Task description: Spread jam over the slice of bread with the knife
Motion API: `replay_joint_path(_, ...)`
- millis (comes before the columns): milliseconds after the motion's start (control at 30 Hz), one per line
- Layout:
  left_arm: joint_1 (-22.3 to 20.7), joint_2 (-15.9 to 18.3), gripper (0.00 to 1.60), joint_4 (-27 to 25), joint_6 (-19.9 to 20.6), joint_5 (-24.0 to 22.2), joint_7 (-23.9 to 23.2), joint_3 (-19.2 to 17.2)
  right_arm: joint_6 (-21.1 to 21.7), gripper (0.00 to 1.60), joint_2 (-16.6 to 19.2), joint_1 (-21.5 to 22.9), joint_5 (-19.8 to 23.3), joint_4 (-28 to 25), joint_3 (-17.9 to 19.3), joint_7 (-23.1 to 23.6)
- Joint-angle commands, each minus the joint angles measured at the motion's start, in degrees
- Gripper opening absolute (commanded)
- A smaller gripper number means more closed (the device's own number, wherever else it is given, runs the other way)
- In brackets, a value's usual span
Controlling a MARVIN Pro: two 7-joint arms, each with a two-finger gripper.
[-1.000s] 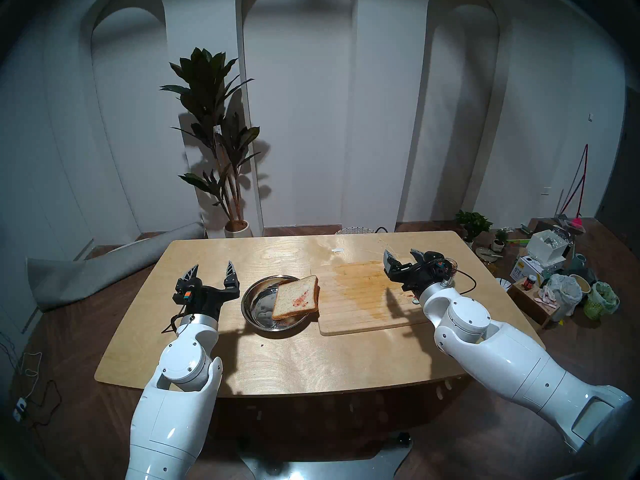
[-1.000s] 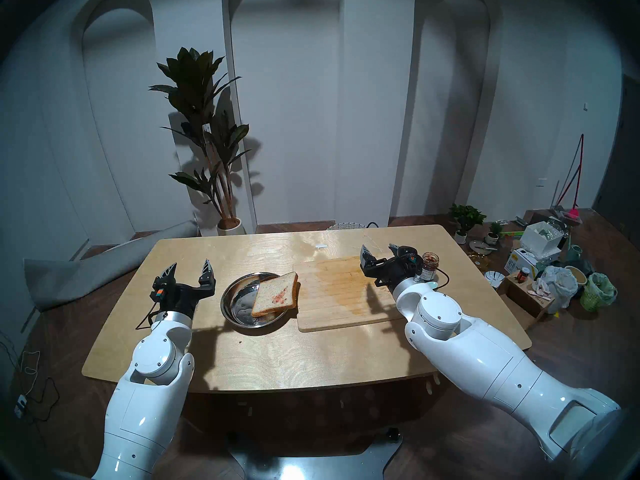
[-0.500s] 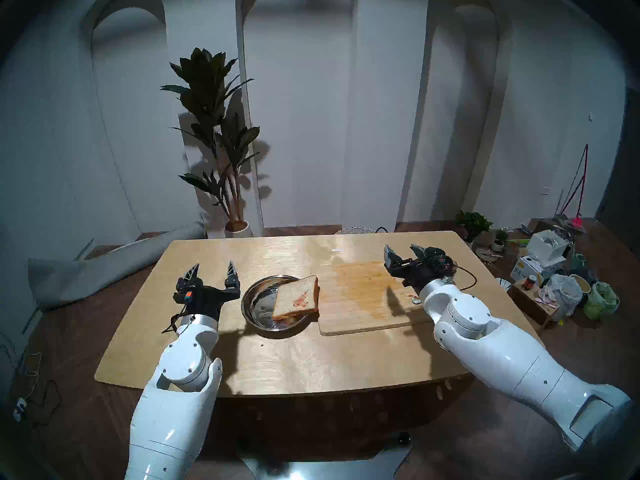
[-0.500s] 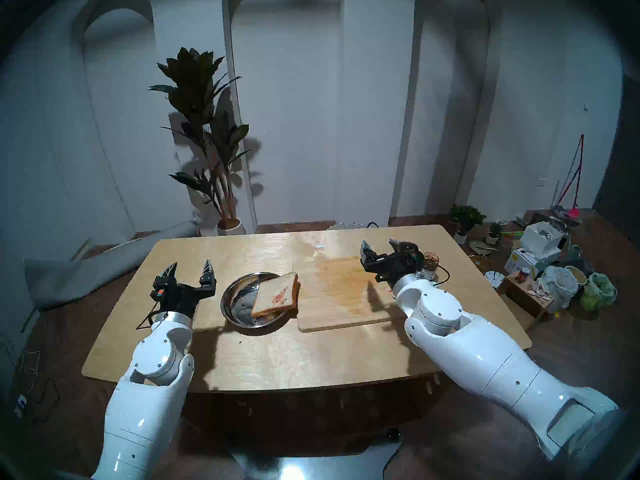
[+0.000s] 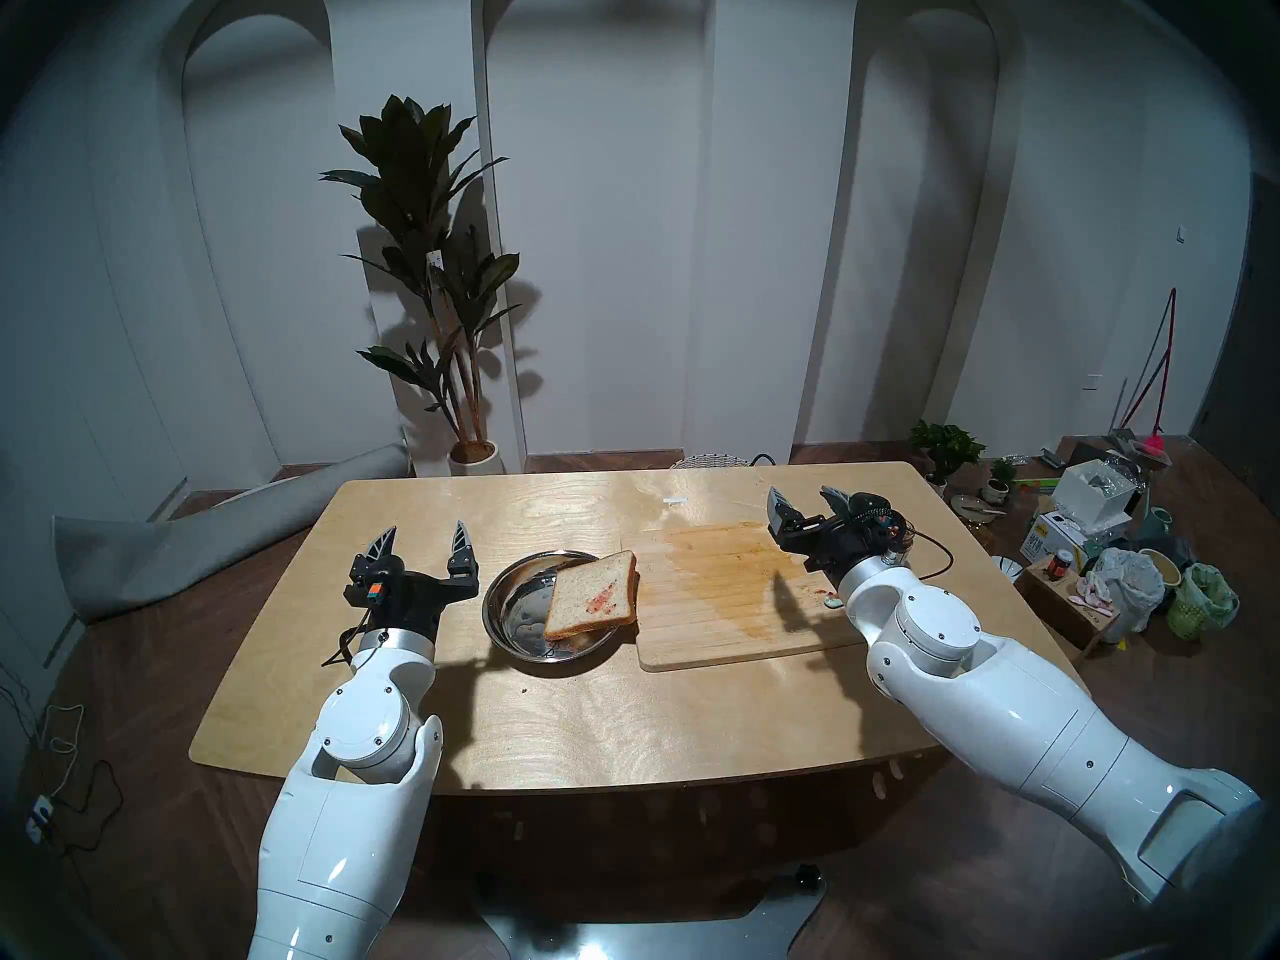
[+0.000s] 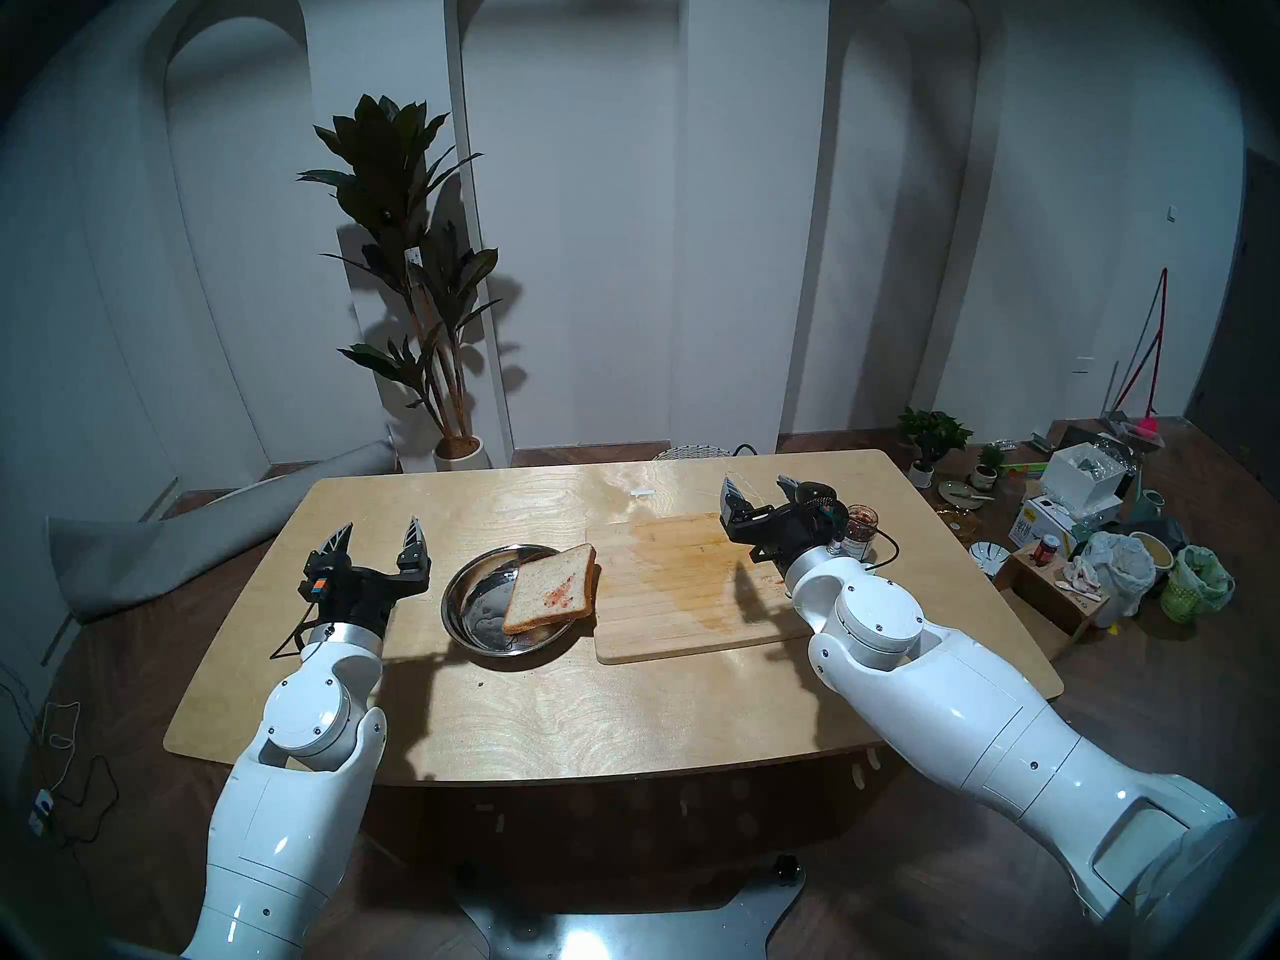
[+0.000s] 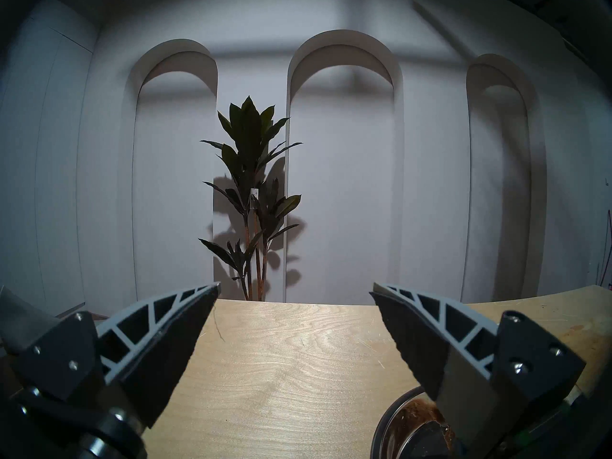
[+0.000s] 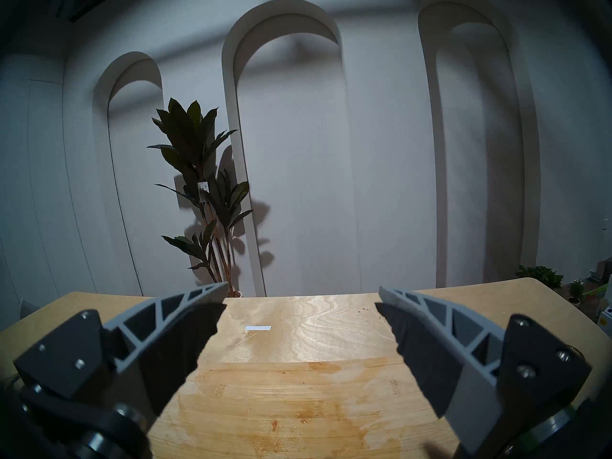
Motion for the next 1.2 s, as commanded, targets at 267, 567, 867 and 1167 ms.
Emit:
replay_joint_path(267, -0.6, -0.3, 1.60, -1.1, -0.6, 0.0, 0.1, -0.2, -0.6, 1.60, -0.1, 0.5, 0.0, -0.7, 0.9, -0.1)
replay_joint_path(567, -0.6, -0.4, 1.60, -1.1, -0.6, 0.1, 0.0, -0.2, -0.5, 1.60, -0.2, 0.5, -0.1, -0.7, 0.9, -0.1)
replay_joint_path(867, -0.6, -0.6, 1.60, -1.1, -0.6, 0.2, -0.2, -0.3, -0.5, 1.60, -0.2, 0.5, -0.1, -0.7, 1.0, -0.1)
replay_joint_path(1167, -0.6, -0.7, 1.60, -1.1, -0.6, 0.3, -0.3, -0.5, -0.5, 1.60, -0.2, 0.4, -0.1, -0.7, 1.0, -0.1)
